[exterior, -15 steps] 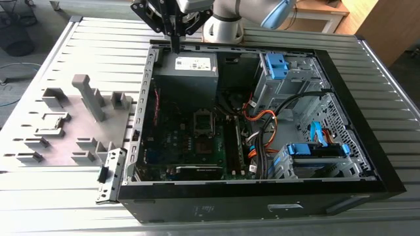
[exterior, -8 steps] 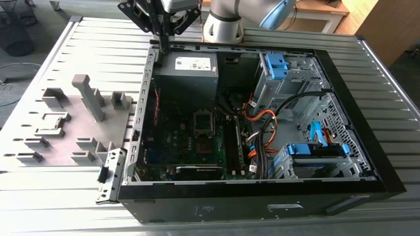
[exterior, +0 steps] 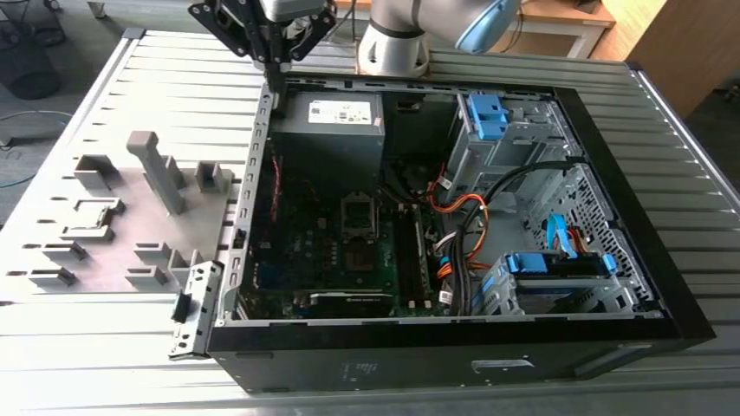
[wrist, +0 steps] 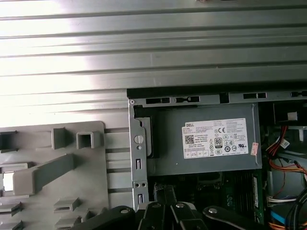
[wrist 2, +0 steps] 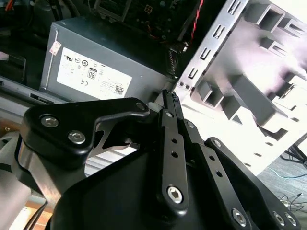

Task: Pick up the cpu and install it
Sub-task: 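Reach for the cpu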

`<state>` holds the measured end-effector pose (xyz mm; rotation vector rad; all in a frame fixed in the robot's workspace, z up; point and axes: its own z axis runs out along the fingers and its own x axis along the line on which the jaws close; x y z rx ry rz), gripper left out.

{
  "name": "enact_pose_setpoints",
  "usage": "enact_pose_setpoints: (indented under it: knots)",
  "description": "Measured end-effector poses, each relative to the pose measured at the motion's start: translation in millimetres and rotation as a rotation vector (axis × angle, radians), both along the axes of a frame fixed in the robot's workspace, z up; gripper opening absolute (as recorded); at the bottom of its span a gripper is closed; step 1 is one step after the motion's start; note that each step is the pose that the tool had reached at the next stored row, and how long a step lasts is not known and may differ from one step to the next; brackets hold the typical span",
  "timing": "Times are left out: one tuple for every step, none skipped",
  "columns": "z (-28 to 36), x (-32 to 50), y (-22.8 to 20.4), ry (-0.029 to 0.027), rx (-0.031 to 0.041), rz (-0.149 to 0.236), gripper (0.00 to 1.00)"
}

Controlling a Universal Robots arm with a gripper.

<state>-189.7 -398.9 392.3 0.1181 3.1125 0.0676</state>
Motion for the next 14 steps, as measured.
enact_pose_setpoints:
  knots:
    - [-0.1, -2.1, 0.0, -0.0001, 0.0001, 0.000, 0.11]
    - [-0.1, -4.1, 0.0, 0.0000, 0.0000, 0.000, 0.11]
    - [-0.1, -6.4, 0.0, 0.0000, 0.0000, 0.000, 0.11]
    - [-0.2, -8.4, 0.0, -0.0001, 0.0000, 0.000, 0.11]
    - [-0.2, -10.4, 0.0, -0.0001, 0.0000, 0.000, 0.11]
    - [-0.2, -12.3, 0.0, 0.0000, 0.0000, 0.000, 0.11]
    - [-0.2, -14.2, 0.0, 0.0000, -0.0001, 0.000, 0.11]
    - [-0.2, -16.2, 0.0, 0.0001, -0.0001, 0.000, 0.11]
    - [-0.3, -18.1, 0.0, 0.0000, 0.0000, 0.000, 0.11]
    - [-0.3, -20.2, 0.0, 0.0000, 0.0000, 0.000, 0.11]
    - [-0.4, -22.1, 0.0, 0.0000, 0.0000, 0.000, 0.11]
    - [-0.5, -24.1, 0.0, -0.0001, 0.0000, 0.000, 0.11]
    - [-0.5, -26.1, 0.0, 0.0000, 0.0000, 0.000, 0.11]
    - [-0.6, -28.2, 0.0, -0.0001, 0.0000, 0.000, 0.11]
